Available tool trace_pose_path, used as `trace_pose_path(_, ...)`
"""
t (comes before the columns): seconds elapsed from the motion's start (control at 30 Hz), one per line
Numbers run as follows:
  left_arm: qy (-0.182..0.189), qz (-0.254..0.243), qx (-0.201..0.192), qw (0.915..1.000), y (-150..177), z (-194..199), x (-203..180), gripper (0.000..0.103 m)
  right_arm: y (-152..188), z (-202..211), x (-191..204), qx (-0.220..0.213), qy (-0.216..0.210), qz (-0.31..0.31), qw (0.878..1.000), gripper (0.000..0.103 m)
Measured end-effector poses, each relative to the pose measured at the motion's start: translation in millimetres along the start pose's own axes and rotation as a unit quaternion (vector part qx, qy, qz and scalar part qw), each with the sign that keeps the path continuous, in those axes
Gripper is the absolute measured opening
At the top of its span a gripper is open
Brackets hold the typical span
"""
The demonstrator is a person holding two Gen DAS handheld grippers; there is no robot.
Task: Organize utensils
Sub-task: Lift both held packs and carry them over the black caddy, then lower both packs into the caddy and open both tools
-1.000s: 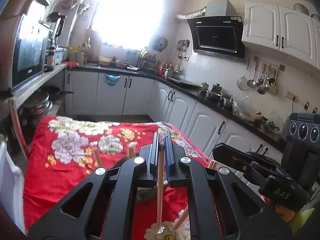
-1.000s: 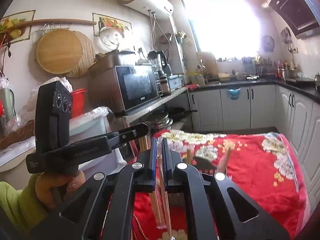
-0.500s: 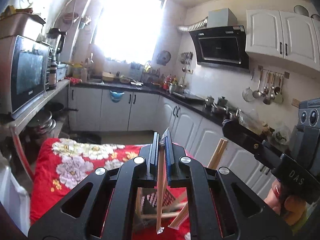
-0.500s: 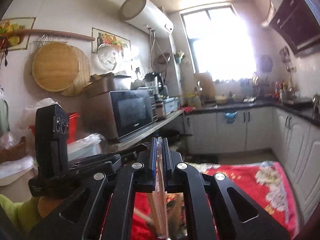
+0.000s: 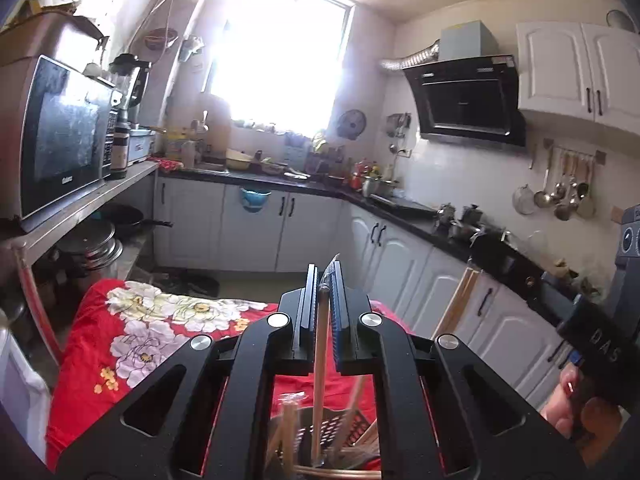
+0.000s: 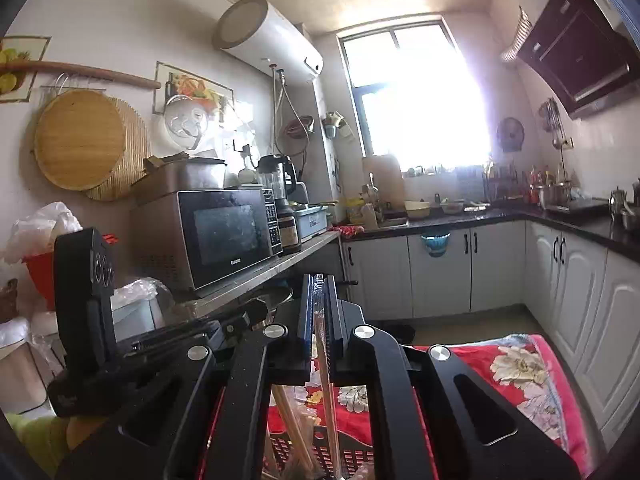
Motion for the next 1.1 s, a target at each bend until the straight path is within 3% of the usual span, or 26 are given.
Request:
trace_pose_path(0.6, -0.021, 0.007, 0.045, 0.9988, 56, -29, 22, 0.003, 79, -26, -19, 0.083, 0.012, -0.018, 0.996, 0.006)
trace_pose_path(1.1, -0.021, 0.002, 0.093, 0.9954, 81, -3, 19, 0.005, 91, -2, -25, 0.134, 0.025, -0.029, 0.990, 0.006)
Point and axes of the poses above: each gripper's, at about its wrist camera, not at the fingertips, and z roughly against the way its jaws point, x to its left, y to its underside, the point moved 3 cm from there along -z, roughly the way its jaws point, and after that the axes turned 4 degrees about -x, right-handed, at the moved point
